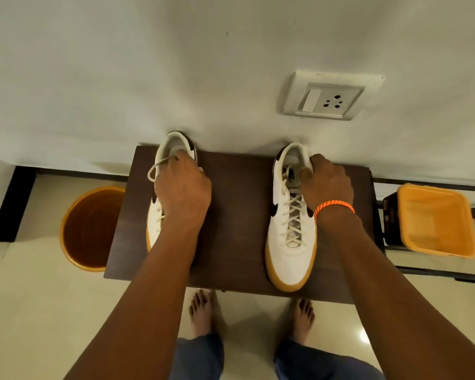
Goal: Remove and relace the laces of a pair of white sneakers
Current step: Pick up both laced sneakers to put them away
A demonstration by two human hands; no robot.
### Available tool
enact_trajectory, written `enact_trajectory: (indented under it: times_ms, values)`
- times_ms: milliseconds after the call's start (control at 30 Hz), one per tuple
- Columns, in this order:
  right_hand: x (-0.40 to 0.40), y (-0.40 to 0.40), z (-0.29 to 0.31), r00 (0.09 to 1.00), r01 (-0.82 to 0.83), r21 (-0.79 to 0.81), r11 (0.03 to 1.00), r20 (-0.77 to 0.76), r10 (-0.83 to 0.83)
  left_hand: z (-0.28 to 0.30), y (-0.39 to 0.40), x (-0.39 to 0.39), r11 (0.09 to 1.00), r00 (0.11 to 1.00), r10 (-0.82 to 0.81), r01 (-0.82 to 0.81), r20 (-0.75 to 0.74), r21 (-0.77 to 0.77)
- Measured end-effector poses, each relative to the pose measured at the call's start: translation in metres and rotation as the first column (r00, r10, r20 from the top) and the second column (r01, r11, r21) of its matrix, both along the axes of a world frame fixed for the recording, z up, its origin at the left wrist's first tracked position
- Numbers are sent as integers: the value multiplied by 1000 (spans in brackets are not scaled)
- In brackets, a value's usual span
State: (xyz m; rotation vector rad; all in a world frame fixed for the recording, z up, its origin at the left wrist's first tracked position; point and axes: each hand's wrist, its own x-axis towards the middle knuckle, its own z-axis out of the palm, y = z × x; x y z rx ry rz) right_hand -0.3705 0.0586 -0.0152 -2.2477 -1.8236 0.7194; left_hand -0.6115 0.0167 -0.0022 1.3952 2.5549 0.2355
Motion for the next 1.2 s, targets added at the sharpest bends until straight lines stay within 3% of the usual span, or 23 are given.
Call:
enact_trajectory:
  times_ms: [233, 400, 567, 633, 700, 800, 833, 867, 900, 967, 1033, 1100, 1167, 1200]
  values:
    - [-6, 1, 9, 998, 36, -61, 997, -49, -39, 8, 8, 9, 996, 998, -42, 45, 52, -71]
    - [-8, -26, 7, 982, 149, -98, 984, -104, -159, 7, -8, 43, 968, 956, -242, 250, 167, -29]
    - [-18, -62, 6, 925, 325, -192, 926, -140, -354, 12, -12, 83, 847, 842, -516, 529, 158, -48]
    - [-22, -79, 3, 812, 500, -253, 828, -195, -550, 14, -11, 93, 796, 796, -591, 601, 130, -64]
    - [-27, -94, 2, 617, 646, -361, 673, -272, -738, 17, -10, 101, 731, 736, -673, 677, 80, -80]
    - [-39, -107, 3, 262, 680, -587, 440, -366, -893, 22, -16, 110, 689, 690, -724, 720, -21, -83]
    - [-42, -110, 5, 194, 643, -652, 401, -368, -909, 22, -21, 111, 701, 701, -713, 710, -25, -64]
    - [-44, -112, 6, 192, 618, -680, 394, -355, -915, 21, -26, 112, 721, 721, -693, 692, -16, -23]
    - [-45, -113, 9, 320, 635, -631, 446, -311, -895, 19, -34, 112, 755, 755, -655, 654, 6, 52]
    - [-38, -110, 21, 652, 670, -302, 678, -197, -732, 15, -53, 112, 857, 866, -485, 443, 120, 265]
    - [-28, -90, 35, 847, 510, 116, 853, -240, -474, 16, -77, 119, 931, 919, -220, 97, 328, 353]
    - [-23, -56, 36, 949, 197, 248, 949, -292, -121, 6, -100, 128, 954, 846, 93, -227, 525, 197]
    - [-23, -21, 29, 949, -149, 241, 959, -237, 207, -8, -120, 137, 900, 665, 363, -433, 653, -60]
    - [-26, -7, 25, 924, -302, 233, 924, -167, 344, -12, -128, 139, 869, 580, 453, -455, 677, -192]
